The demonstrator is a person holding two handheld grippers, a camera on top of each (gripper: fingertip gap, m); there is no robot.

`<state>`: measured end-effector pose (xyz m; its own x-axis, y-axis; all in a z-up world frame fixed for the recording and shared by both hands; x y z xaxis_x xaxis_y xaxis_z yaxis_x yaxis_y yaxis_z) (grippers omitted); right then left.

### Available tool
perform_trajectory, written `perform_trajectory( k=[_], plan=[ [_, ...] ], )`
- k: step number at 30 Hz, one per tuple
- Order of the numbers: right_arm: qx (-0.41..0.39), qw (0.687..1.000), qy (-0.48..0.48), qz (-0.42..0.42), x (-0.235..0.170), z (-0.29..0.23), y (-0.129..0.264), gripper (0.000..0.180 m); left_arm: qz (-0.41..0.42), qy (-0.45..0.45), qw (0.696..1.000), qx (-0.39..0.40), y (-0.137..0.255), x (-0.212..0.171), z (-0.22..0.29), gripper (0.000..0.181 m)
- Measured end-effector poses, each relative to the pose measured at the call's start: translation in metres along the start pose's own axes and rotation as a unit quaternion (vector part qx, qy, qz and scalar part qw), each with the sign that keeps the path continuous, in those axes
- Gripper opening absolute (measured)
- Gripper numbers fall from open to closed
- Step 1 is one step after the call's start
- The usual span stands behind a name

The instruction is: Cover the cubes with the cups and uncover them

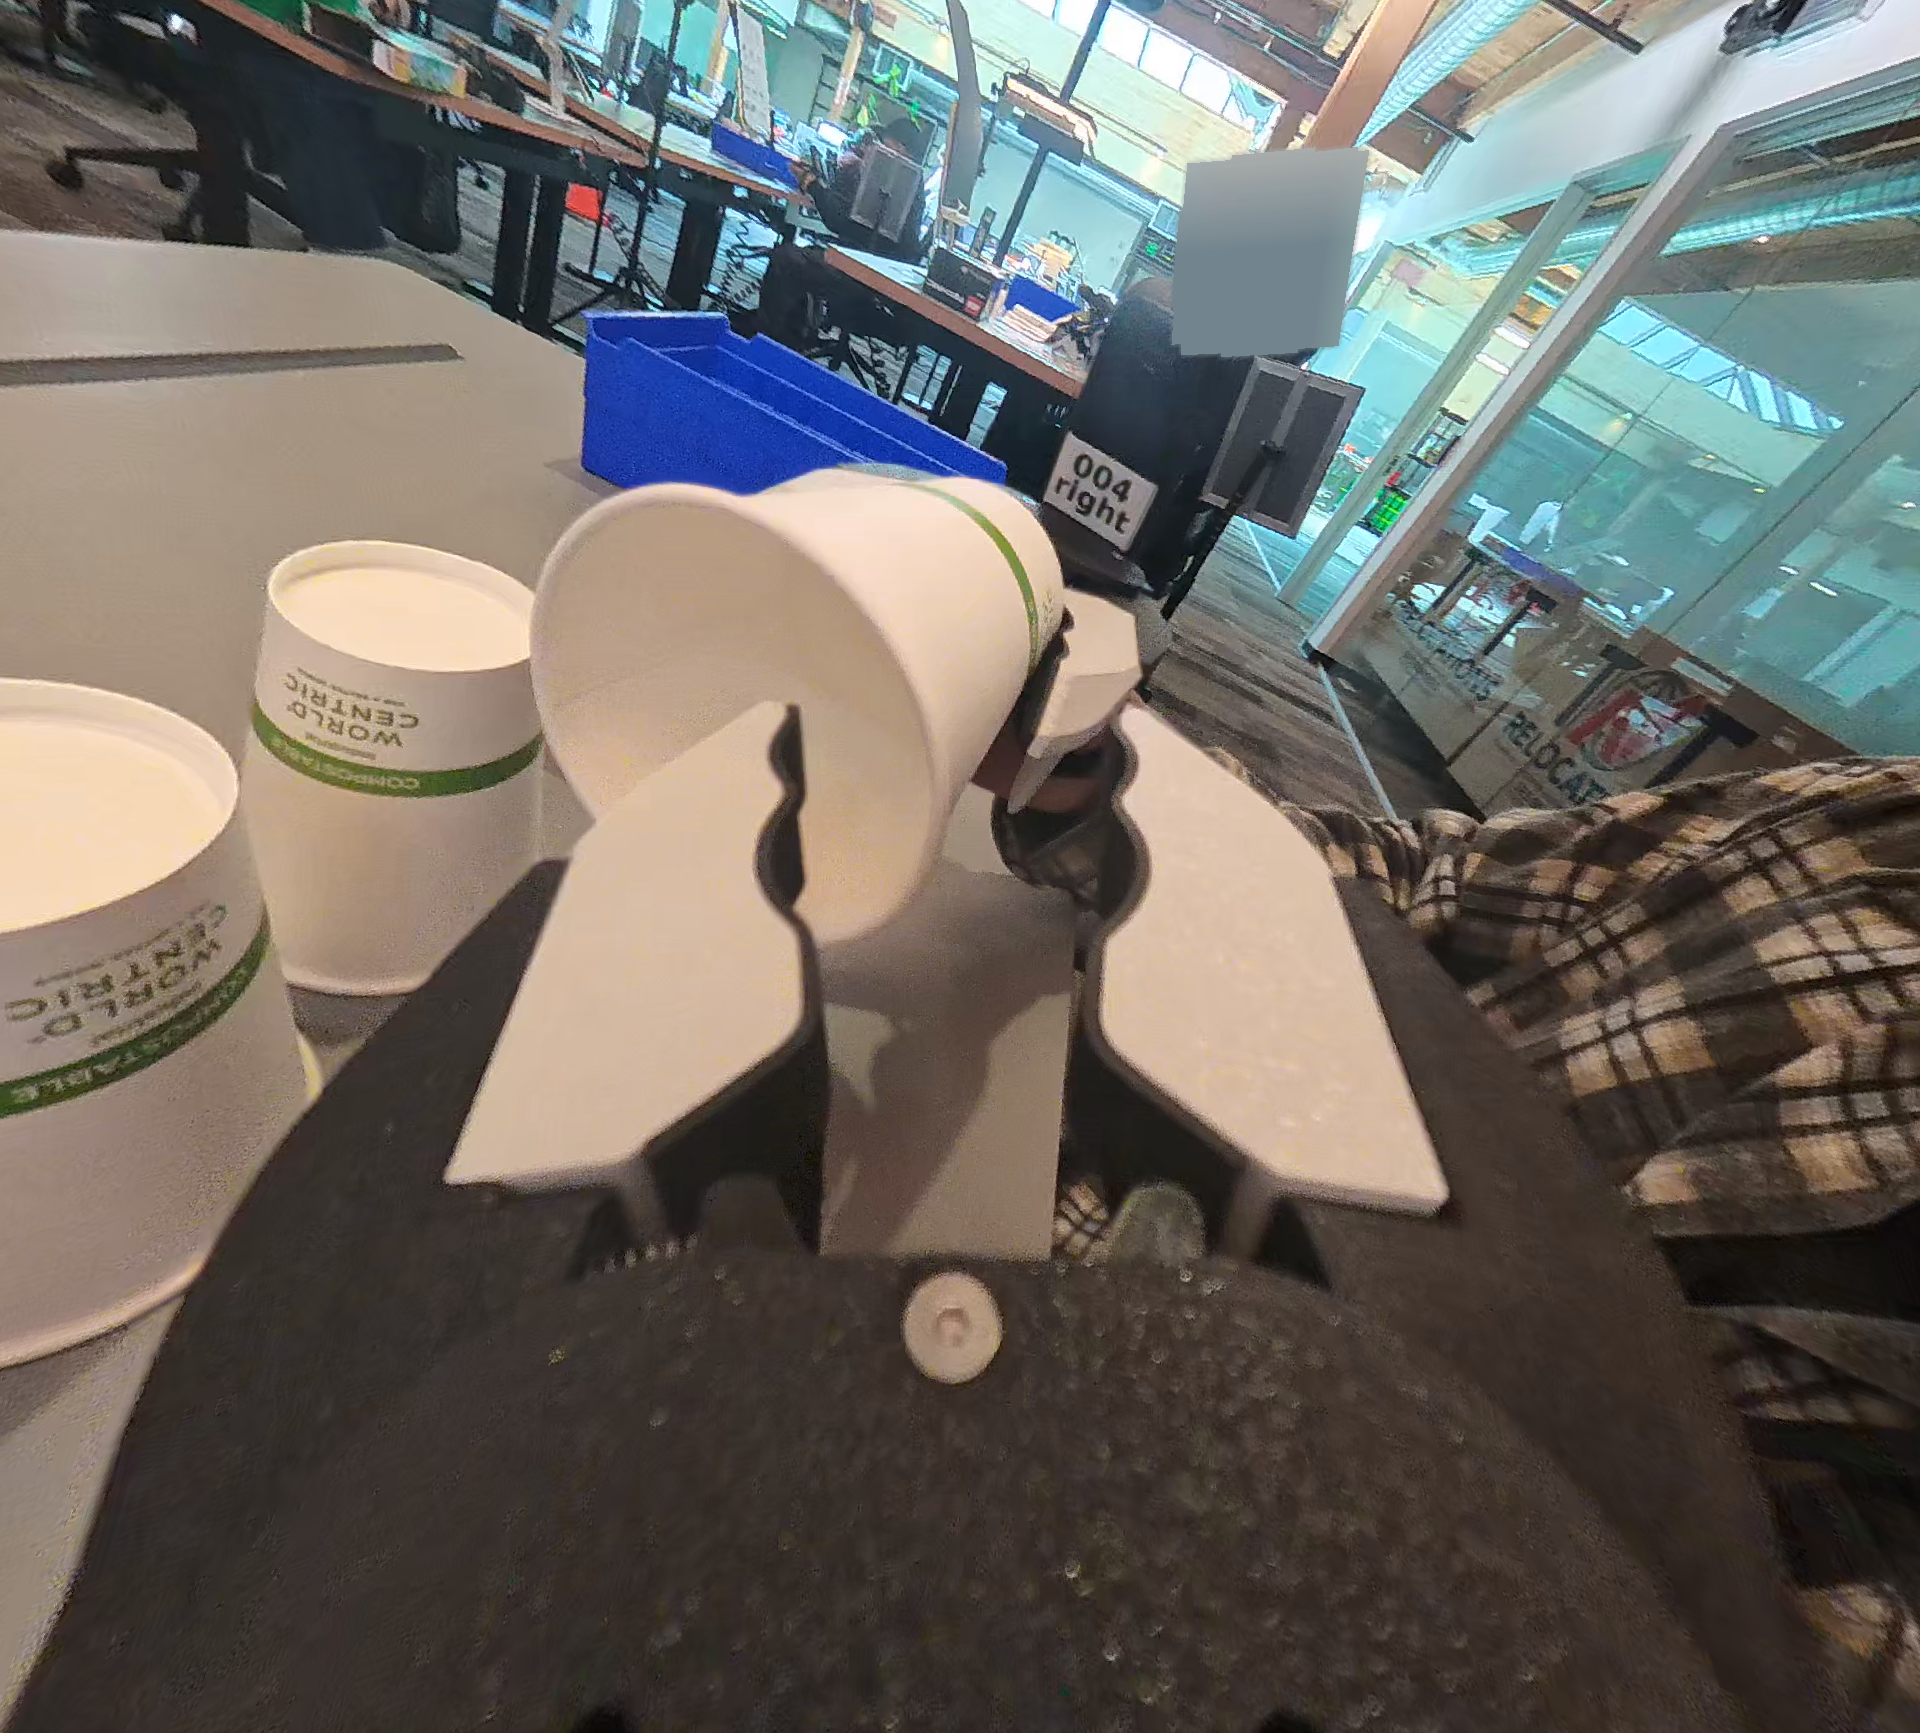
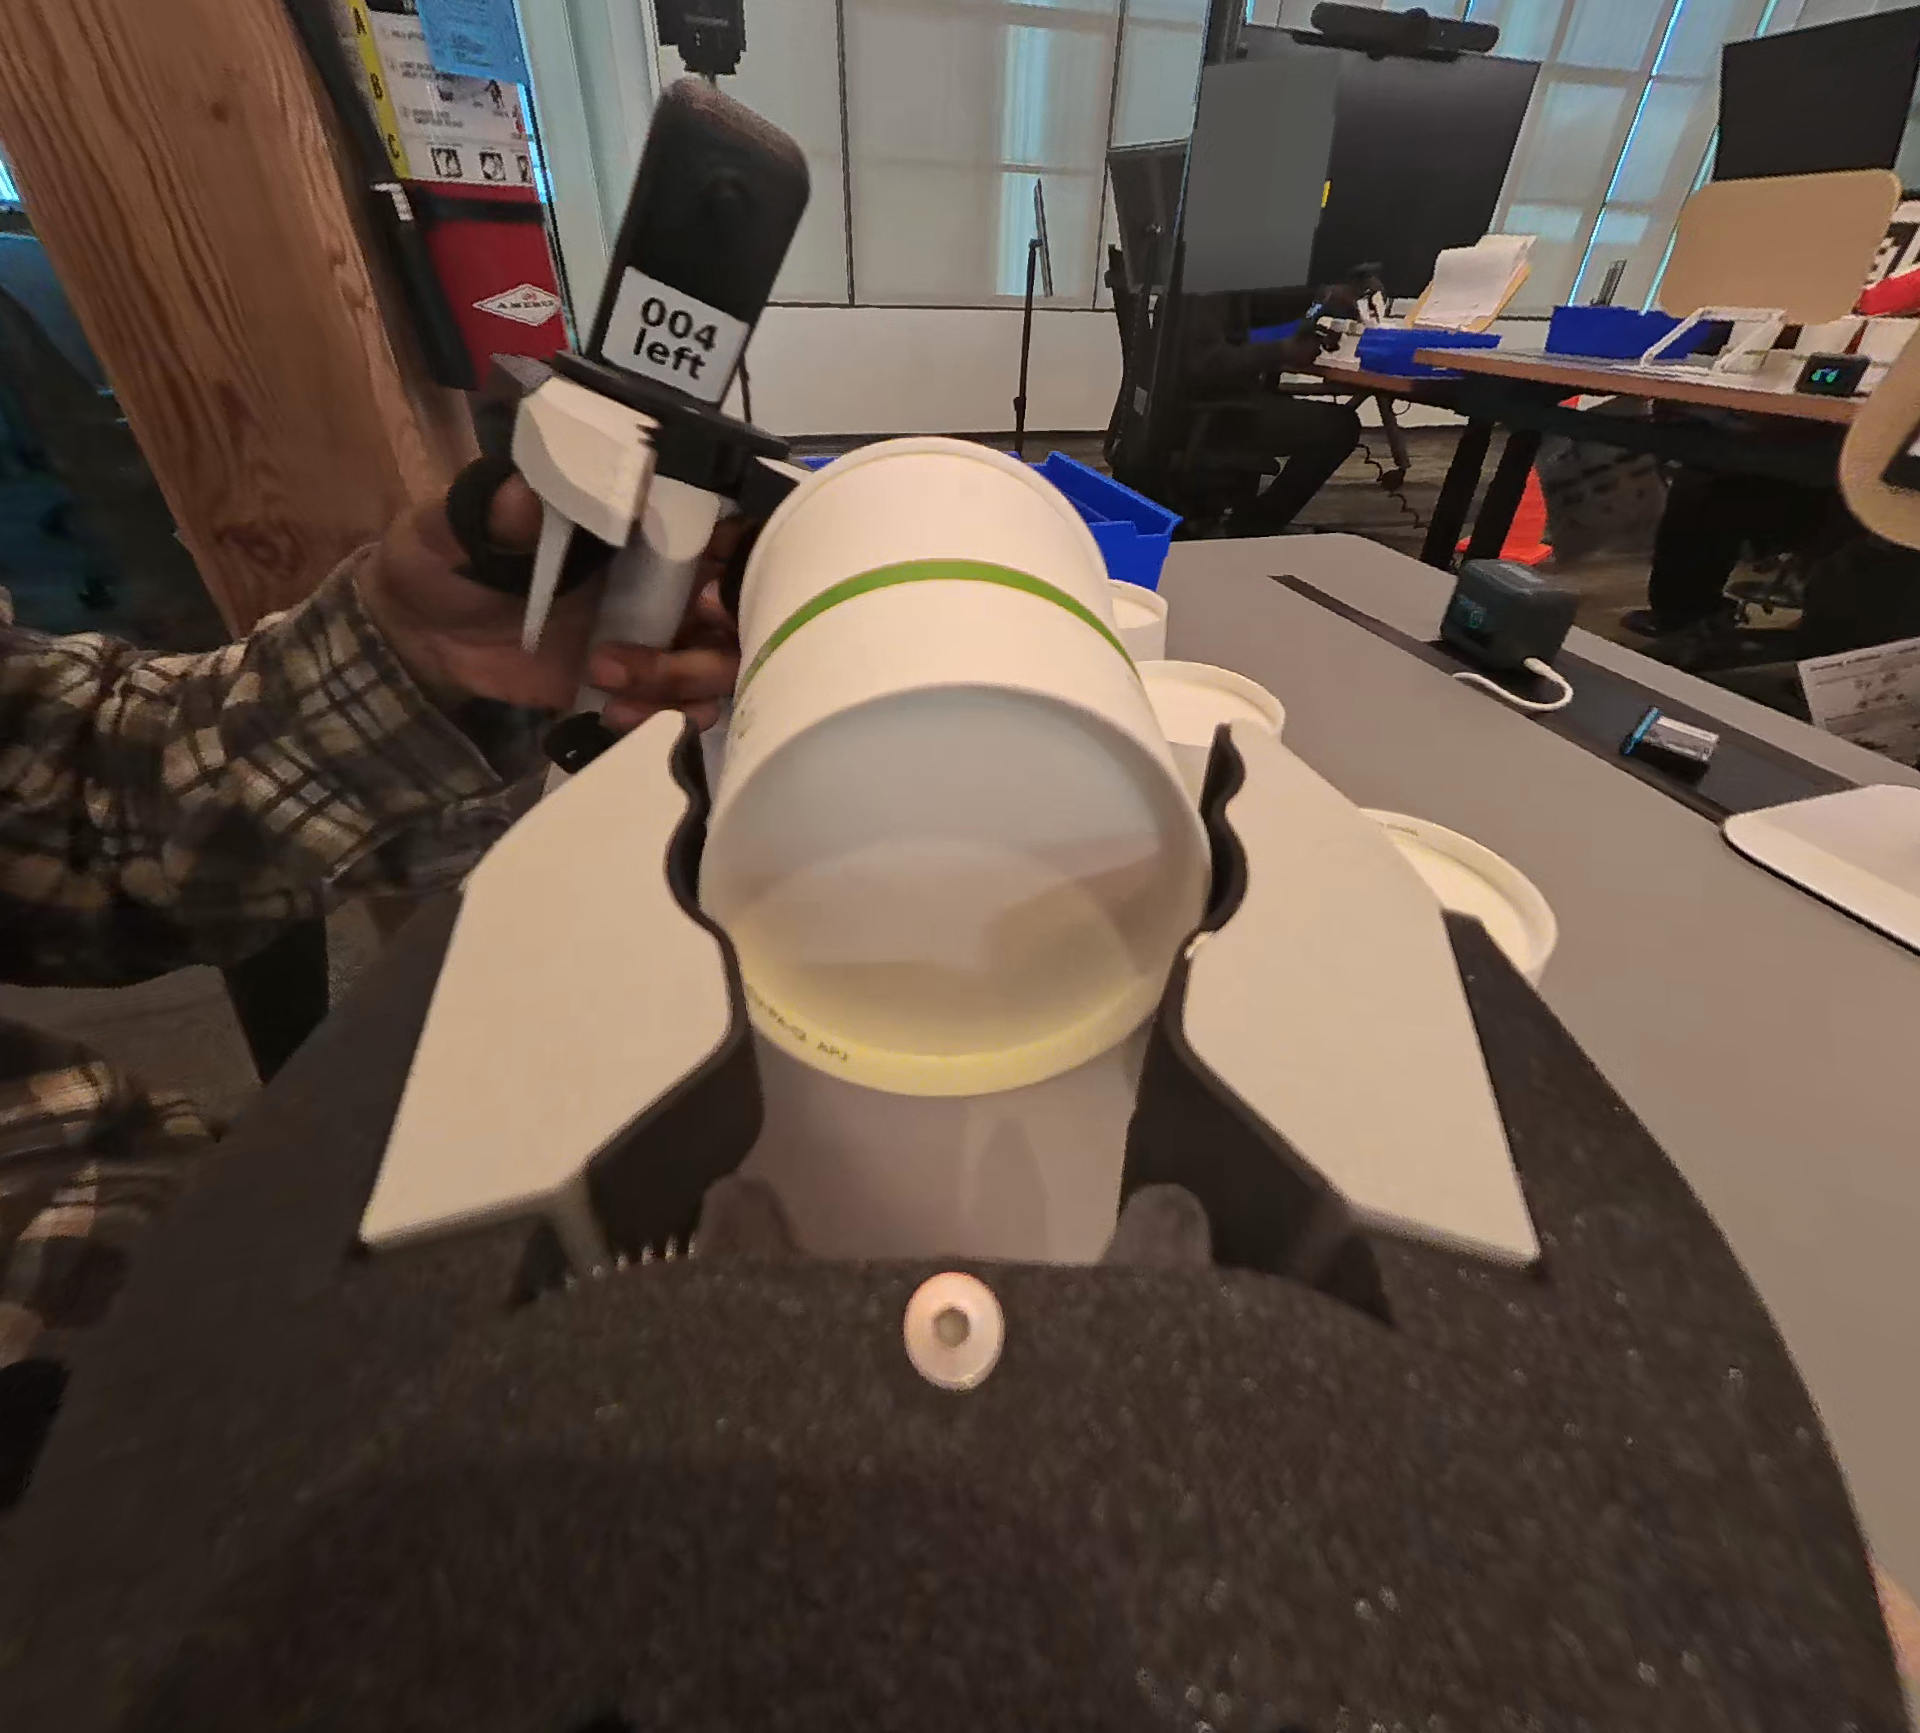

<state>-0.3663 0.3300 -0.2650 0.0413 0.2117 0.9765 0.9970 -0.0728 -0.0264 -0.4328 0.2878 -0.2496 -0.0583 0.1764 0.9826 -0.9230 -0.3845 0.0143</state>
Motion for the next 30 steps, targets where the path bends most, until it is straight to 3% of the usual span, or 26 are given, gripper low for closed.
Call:
perform_trajectory(
  k=[5,7,10,12,14,19,22,26,29,30],
  plan=[
    [0.008,0.999,0.038,-0.02,-0.007,-0.009,-0.008,0.09,-0.008,0.012,1.0,-0.024,0.002,-0.003,0.003,0.031],
    [0.016,0.998,0.055,-0.026,-0.009,-0.012,-0.008,0.09,-0.015,0.011,0.999,-0.042,0.003,-0.005,0.007,0.009],
    [0.031,0.994,0.079,-0.062,-0.018,-0.015,-0.003,0.093,-0.034,0.017,0.996,-0.08,0.001,-0.008,0.018,0.0],
    [0.038,0.988,0.08,-0.128,-0.03,-0.011,0.009,0.123,-0.061,-0.013,0.995,-0.079,0.001,-0.012,0.023,0.0],
    [0.061,0.977,0.045,-0.198,-0.035,-0.007,0.025,0.14,-0.096,-0.05,0.99,-0.086,0.0,-0.016,0.029,0.0],
    [0.122,0.957,-0.021,-0.263,-0.01,-0.006,0.035,0.133,-0.18,-0.139,0.967,-0.114,-0.008,-0.035,0.049,0.0],
    [0.193,0.927,-0.055,-0.316,-0.012,-0.024,0.023,0.128,-0.216,-0.198,0.947,-0.136,-0.013,-0.046,0.064,0.0],
    [0.283,0.862,-0.101,-0.408,-0.037,-0.052,0.009,0.124,-0.248,-0.251,0.925,-0.14,-0.018,-0.056,0.074,0.0],
    [0.332,0.8,-0.154,-0.475,-0.051,-0.068,0.008,0.107,-0.245,-0.256,0.923,-0.15,-0.019,-0.057,0.077,0.0],
    [0.322,0.789,-0.169,-0.495,-0.054,-0.067,0.006,0.093,-0.236,-0.249,0.925,-0.161,-0.019,-0.056,0.081,0.001]
  ],
)
Point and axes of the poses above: each gripper's, where its closed fingertips meet, y back along the fingers, x out of its top, z = x × y across the jaws, the point moved 2 cm from there along y, back along the fingers, and after that the axes turned 14 degrees about -y, right-handed, at the moved point
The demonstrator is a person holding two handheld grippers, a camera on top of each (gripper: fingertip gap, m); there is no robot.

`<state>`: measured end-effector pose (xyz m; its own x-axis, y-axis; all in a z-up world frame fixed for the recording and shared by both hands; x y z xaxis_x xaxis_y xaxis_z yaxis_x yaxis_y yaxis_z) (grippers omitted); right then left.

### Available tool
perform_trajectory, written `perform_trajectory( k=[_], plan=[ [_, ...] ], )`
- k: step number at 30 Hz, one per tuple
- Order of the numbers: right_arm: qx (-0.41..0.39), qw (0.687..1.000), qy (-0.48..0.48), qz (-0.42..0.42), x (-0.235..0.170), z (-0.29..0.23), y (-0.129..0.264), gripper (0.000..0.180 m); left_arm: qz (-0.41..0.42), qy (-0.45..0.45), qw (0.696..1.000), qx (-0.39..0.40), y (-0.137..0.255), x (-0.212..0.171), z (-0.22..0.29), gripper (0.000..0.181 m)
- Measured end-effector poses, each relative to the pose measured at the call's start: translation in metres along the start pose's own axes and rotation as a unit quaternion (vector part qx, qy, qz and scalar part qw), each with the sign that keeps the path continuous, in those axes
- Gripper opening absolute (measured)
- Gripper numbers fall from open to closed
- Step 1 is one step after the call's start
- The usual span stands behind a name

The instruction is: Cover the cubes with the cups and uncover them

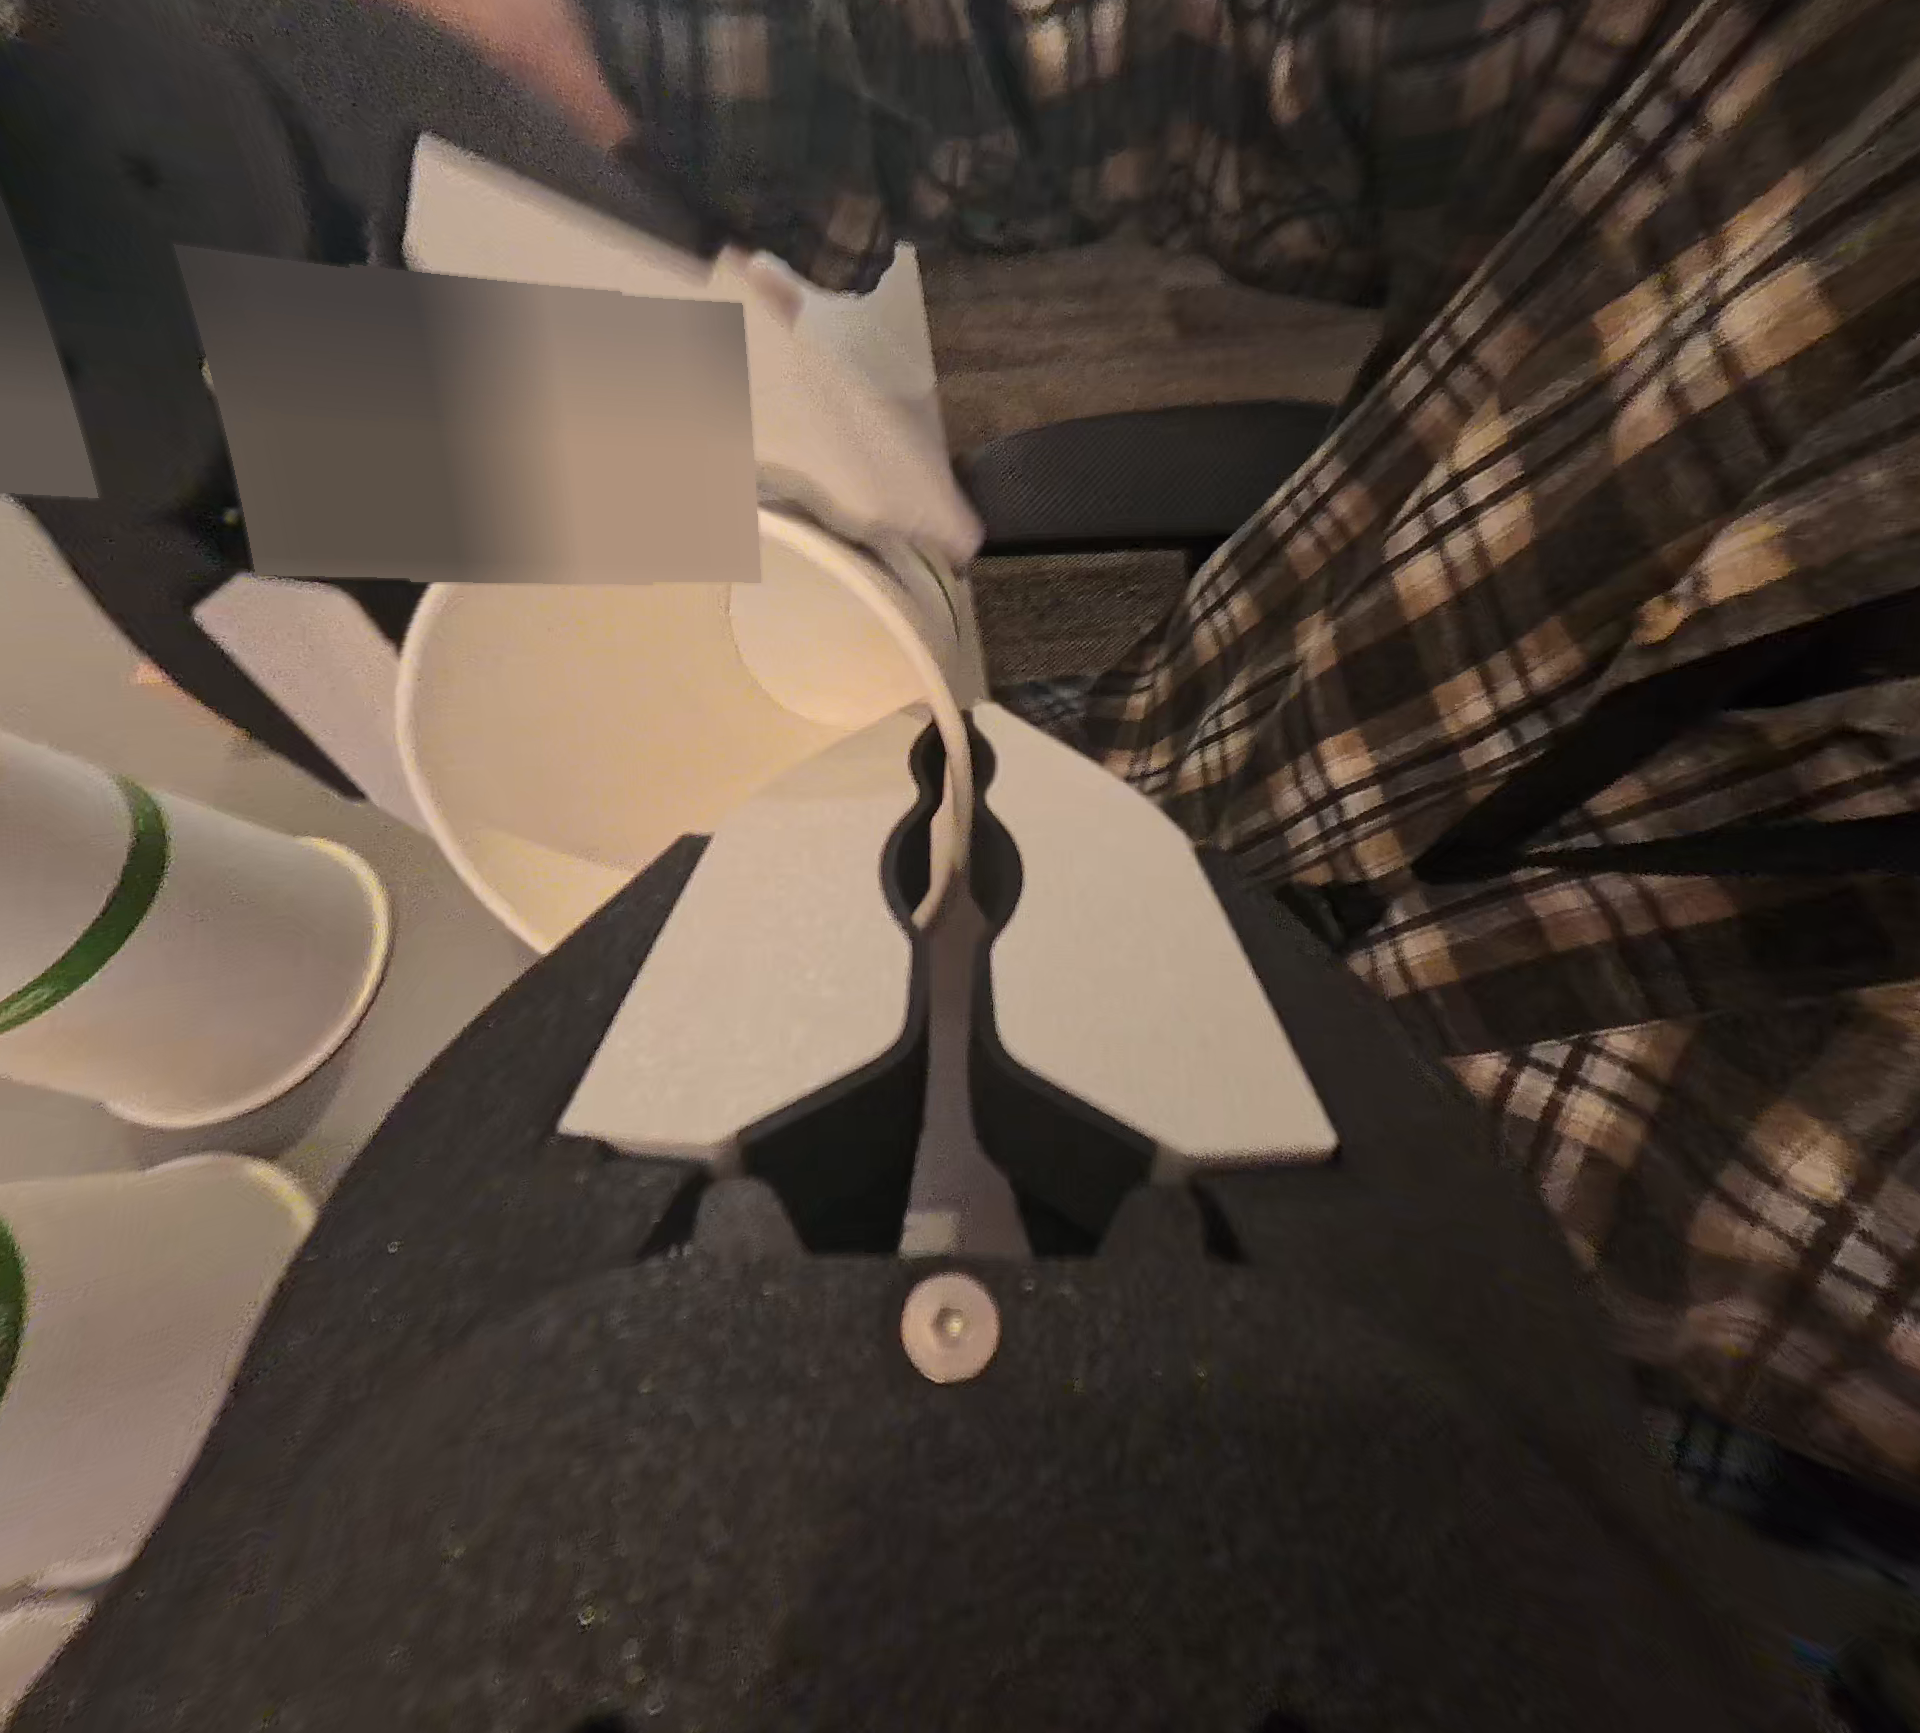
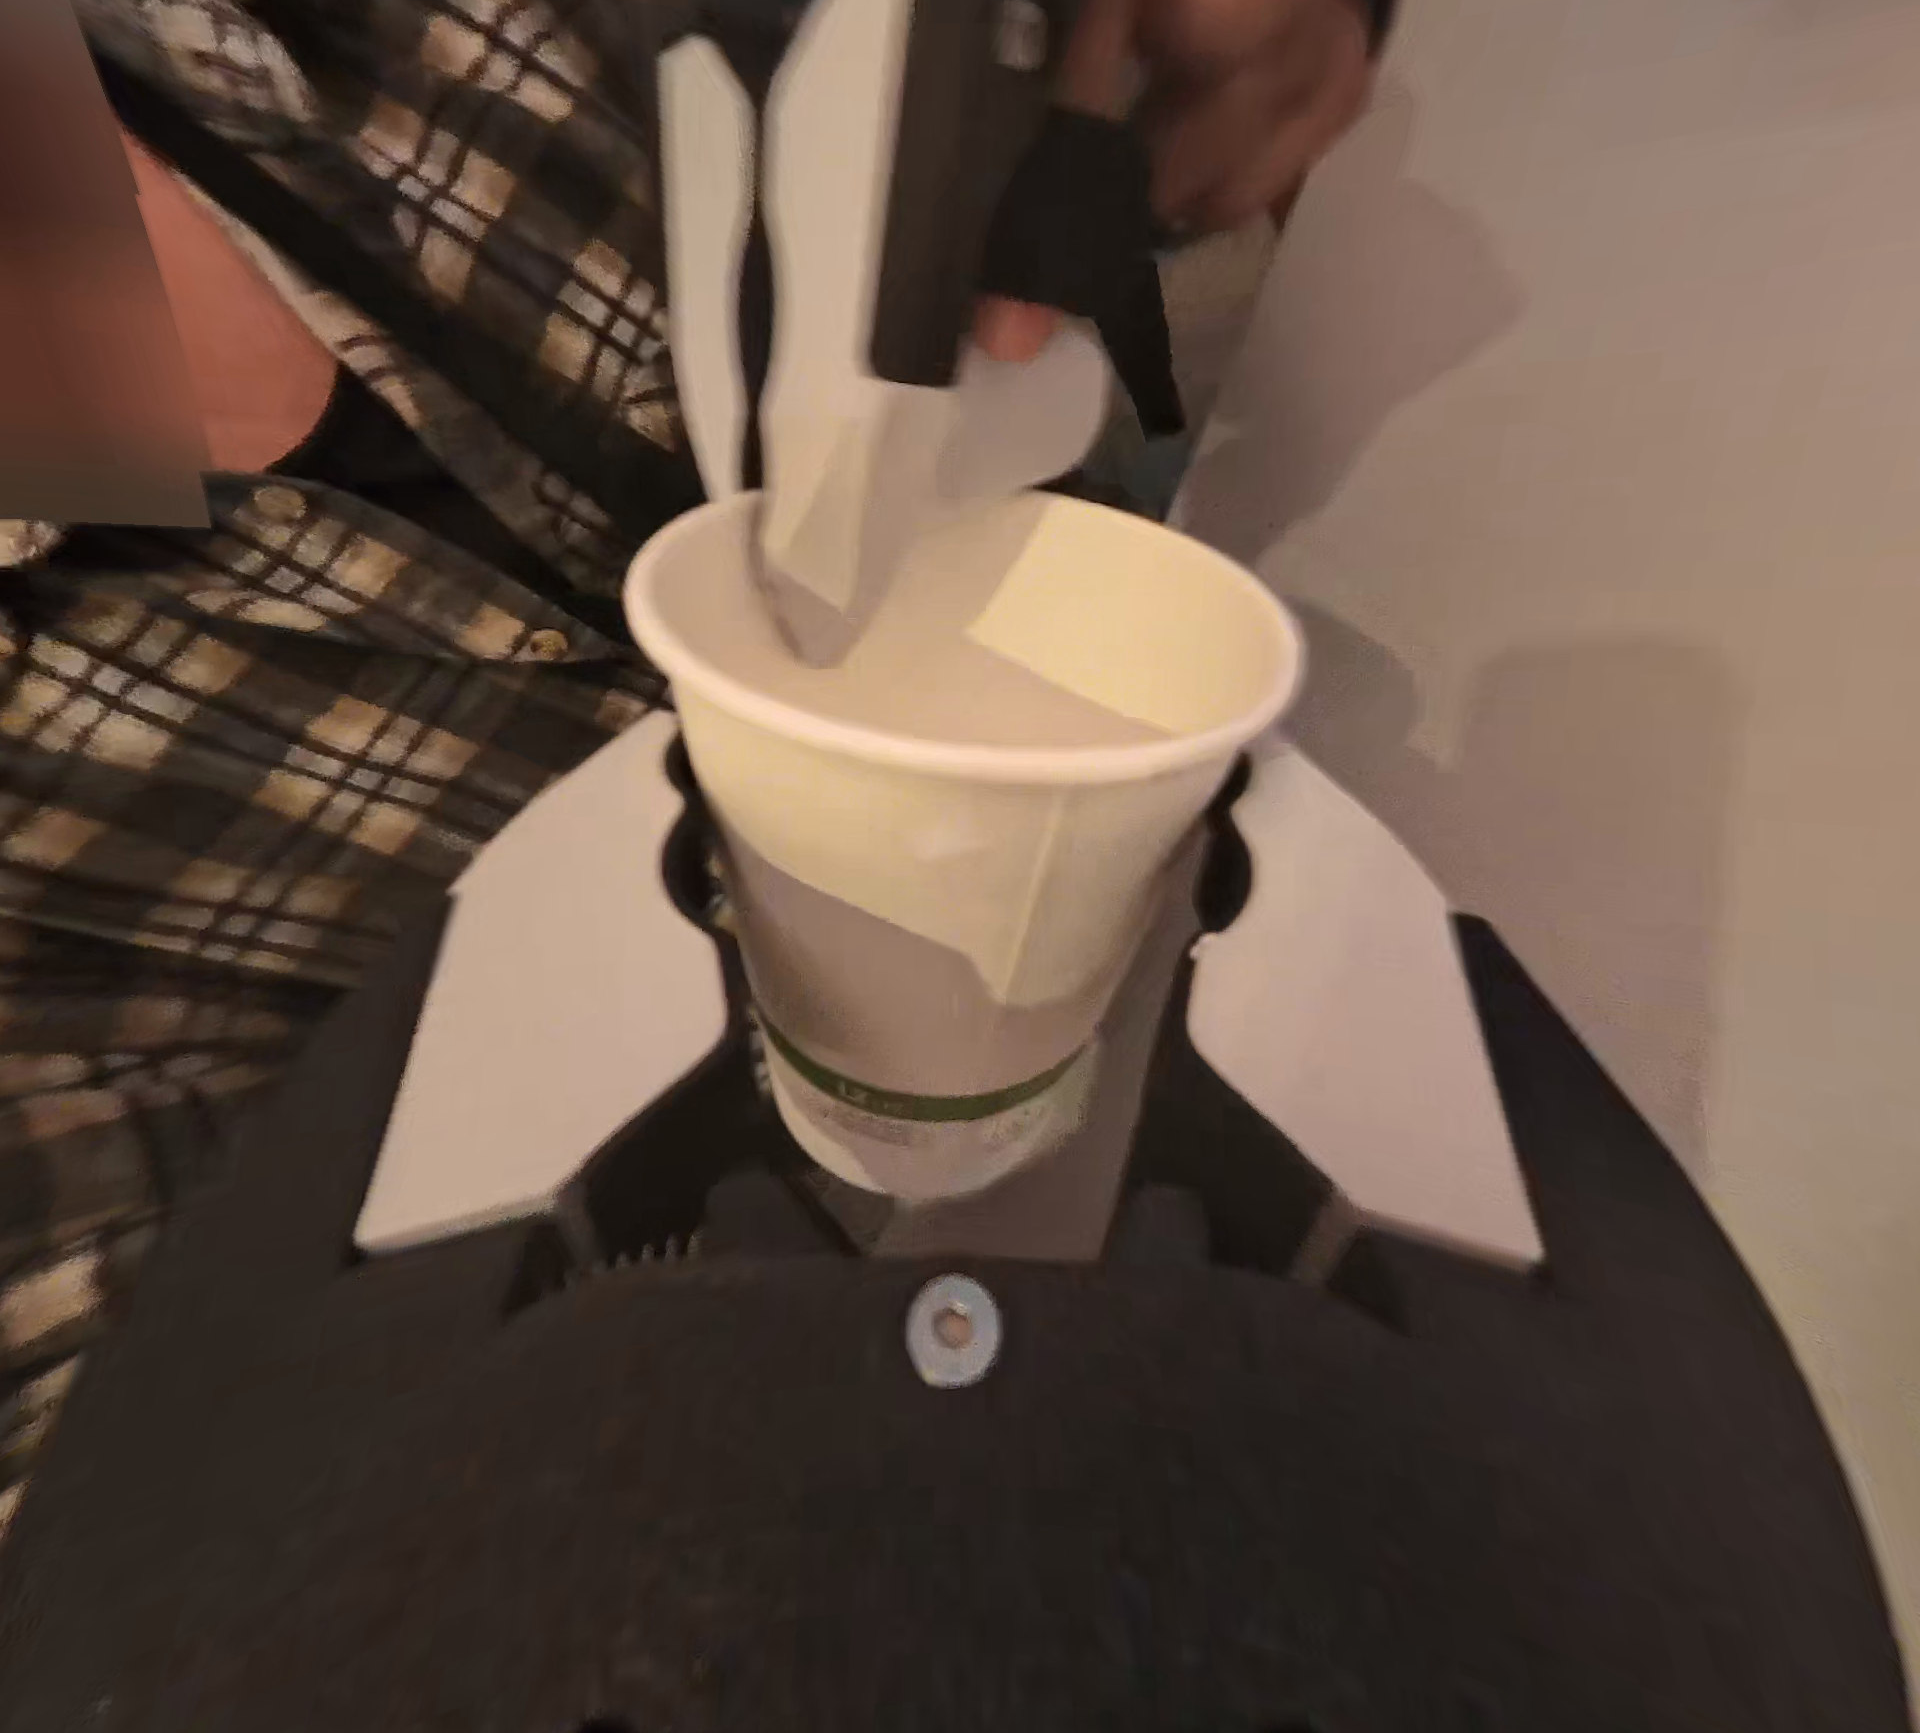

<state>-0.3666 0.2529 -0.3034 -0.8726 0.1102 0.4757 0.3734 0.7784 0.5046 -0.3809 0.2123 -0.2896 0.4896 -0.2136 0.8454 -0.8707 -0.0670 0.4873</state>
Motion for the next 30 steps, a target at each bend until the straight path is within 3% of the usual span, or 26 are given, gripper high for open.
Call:
perform_trajectory(
  k=[3,5,9,11,15,18,21,30],
  plan=[
    [0.013,0.999,-0.021,0.025,0.002,-0.001,0.006,0.091,0.018,0.009,0.999,0.025,0.006,0.003,-0.007,0.005],
    [-0.001,0.997,0.003,0.074,-0.001,-0.004,0.017,0.09,0.038,0.029,0.997,0.068,0.017,0.006,-0.02,0.022],
    [-0.105,0.96,0.045,0.257,-0.009,-0.006,0.064,0.091,0.125,0.094,0.977,0.147,0.054,0.016,-0.046,0.041],
    [-0.215,0.908,0.049,0.357,-0.025,0.0,0.102,0.091,0.167,0.127,0.962,0.174,0.072,0.017,-0.056,0.042],
    [-0.427,0.746,0.038,0.509,-0.078,0.011,0.174,0.092,0.218,0.168,0.941,0.197,0.091,0.016,-0.066,0.042],
    [-0.484,0.673,-0.008,0.56,-0.115,0.02,0.194,0.092,0.215,0.175,0.94,0.198,0.089,0.016,-0.066,0.042],
    [-0.499,0.651,-0.053,0.57,-0.136,0.037,0.195,0.092,0.196,0.164,0.946,0.201,0.083,0.017,-0.064,0.043],
    [-0.554,0.661,-0.113,0.493,-0.163,0.078,0.182,0.092,0.181,0.159,0.949,0.206,0.083,0.013,-0.064,0.043]
  ],
)
Point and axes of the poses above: each gripper's, where its closed fingertips meet, y back along the fingers, x out of its top, z = x × y across the jaws, the point moved 2 cm from there along y, back along the fingers, and after that the axes turned 14 degrees about -y, right-handed, at the moved point
